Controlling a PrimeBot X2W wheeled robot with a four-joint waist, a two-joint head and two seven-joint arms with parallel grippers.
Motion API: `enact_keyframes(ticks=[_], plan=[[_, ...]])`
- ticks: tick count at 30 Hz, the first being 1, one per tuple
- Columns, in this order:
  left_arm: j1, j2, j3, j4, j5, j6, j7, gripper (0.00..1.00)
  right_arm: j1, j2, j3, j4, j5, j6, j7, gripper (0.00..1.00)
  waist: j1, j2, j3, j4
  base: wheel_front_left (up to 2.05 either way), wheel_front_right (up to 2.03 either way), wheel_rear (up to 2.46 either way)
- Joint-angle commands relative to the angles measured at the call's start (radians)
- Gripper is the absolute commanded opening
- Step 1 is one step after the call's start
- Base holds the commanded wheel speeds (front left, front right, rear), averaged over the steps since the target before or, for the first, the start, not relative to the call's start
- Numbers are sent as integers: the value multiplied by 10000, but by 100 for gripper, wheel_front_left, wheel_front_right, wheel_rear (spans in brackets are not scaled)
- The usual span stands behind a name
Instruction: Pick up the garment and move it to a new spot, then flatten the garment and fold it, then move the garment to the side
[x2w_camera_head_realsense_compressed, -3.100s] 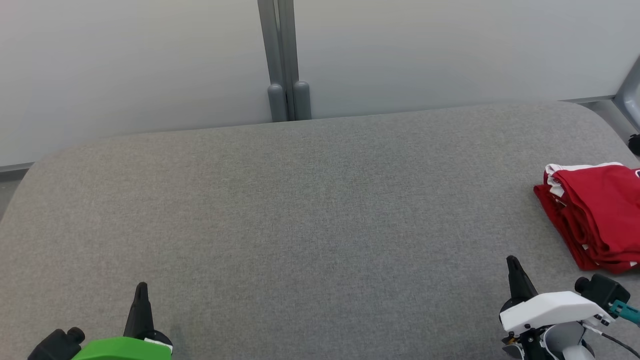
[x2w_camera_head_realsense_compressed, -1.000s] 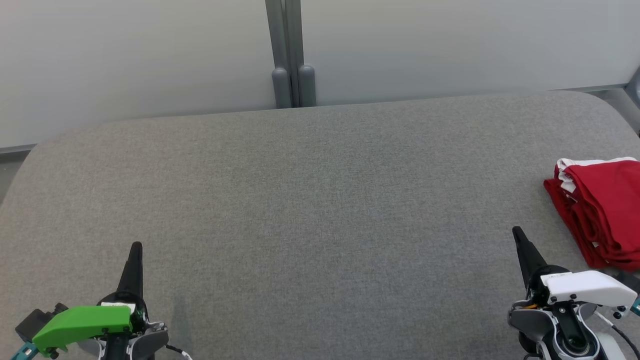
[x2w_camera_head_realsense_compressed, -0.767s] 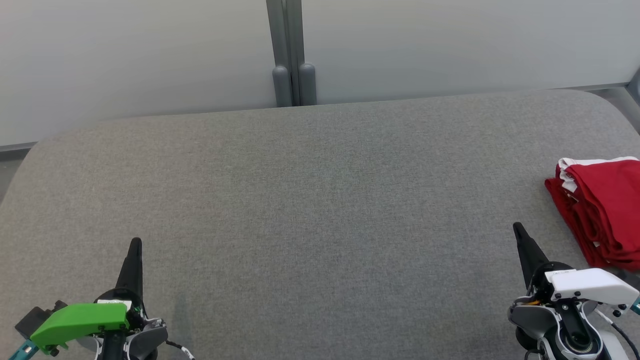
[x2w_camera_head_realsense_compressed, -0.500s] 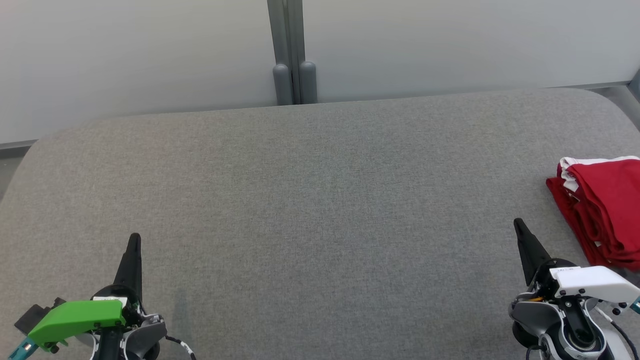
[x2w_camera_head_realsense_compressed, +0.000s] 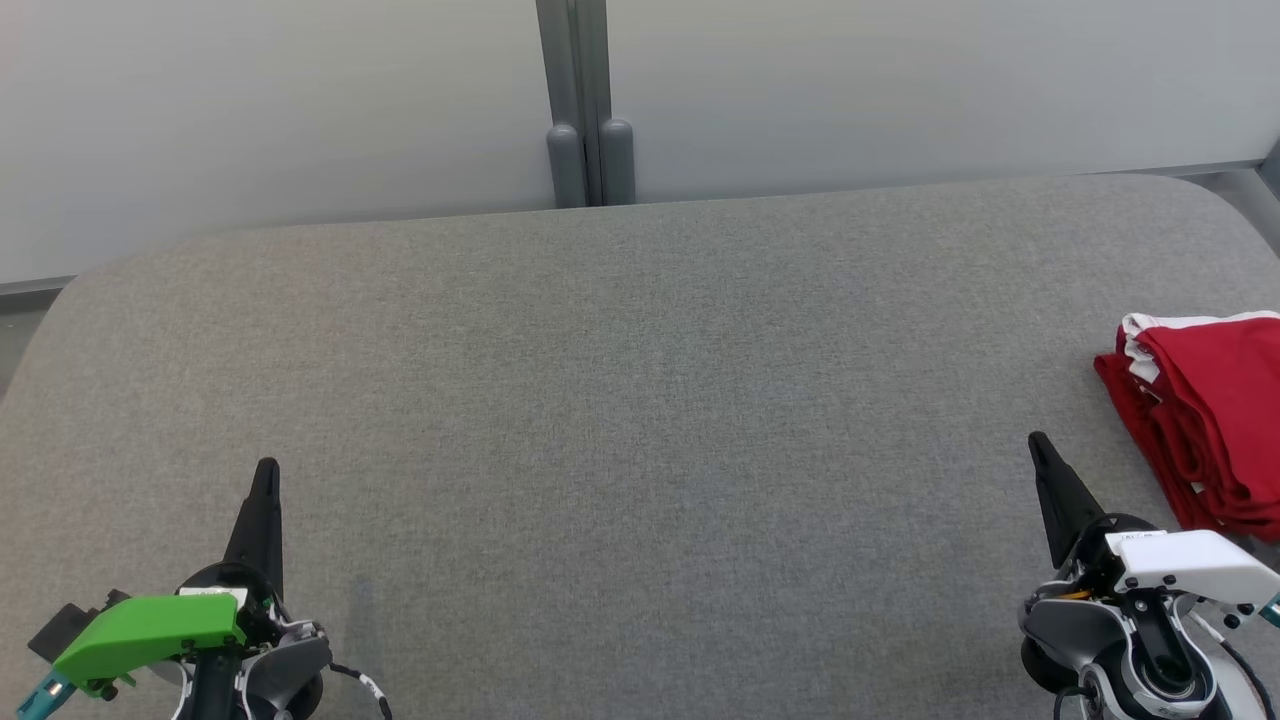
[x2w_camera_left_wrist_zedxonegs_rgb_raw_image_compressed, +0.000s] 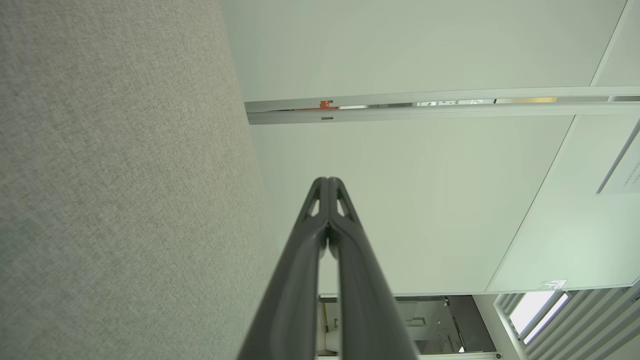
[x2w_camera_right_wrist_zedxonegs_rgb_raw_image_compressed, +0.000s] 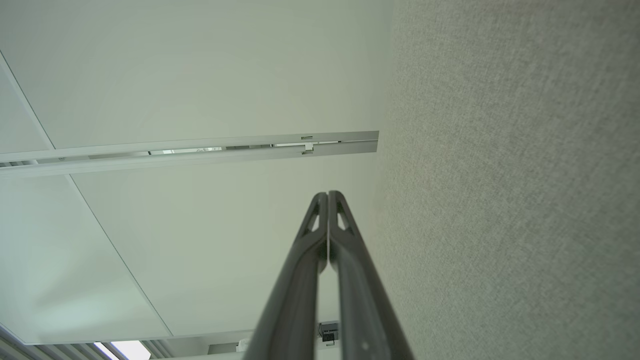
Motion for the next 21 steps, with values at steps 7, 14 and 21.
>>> enact_keyframes(ticks=[7, 14, 21], plan=[[-126, 69, 25, -16, -7, -57, 43, 0, -51, -49, -15, -58, 68, 4, 34, 0, 0, 0, -1, 0, 0, 0, 0], [-126, 69, 25, -17, -7, -57, 43, 0, -51, -49, -15, -58, 69, 4, 34, 0, 0, 0, -1, 0, 0, 0, 0], [-126, 70, 25, -17, -7, -57, 43, 0, -51, -49, -14, -58, 69, 4, 34, 0, 0, 0, -1, 0, 0, 0, 0]])
